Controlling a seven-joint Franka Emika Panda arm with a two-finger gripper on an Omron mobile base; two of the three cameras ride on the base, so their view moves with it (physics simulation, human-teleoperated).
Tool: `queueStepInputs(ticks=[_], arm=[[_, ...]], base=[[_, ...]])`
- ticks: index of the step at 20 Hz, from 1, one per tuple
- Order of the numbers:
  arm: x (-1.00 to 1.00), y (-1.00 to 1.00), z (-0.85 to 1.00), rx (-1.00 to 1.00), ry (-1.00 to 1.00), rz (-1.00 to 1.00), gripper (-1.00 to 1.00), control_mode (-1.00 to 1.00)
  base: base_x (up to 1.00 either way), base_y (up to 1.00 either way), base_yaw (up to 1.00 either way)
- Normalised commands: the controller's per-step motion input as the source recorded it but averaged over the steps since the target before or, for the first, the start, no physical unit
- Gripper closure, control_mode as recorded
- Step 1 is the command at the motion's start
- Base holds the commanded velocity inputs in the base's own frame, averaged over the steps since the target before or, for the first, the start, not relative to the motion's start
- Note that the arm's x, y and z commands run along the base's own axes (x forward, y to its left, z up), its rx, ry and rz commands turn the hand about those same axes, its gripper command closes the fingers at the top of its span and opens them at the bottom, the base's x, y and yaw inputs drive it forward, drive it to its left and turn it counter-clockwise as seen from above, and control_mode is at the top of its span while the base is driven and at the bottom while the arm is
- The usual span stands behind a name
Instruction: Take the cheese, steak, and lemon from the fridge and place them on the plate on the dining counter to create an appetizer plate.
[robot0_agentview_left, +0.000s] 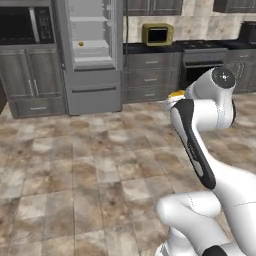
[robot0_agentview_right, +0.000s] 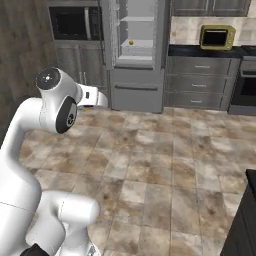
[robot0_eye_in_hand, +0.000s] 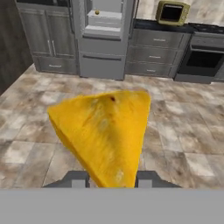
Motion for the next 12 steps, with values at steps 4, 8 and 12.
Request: queueStepInputs(ticks=[4,8,12], arm=[[0.0,0.0,0.0,0.0,0.0,0.0,1.0,1.0],[0.0,0.0,0.0,0.0,0.0,0.0,1.0,1.0],[0.0,0.0,0.0,0.0,0.0,0.0,1.0,1.0]], base=[[-1.0,-0.31,0.0],[-1.0,-0.31,0.0],[-1.0,-0.31,0.0]])
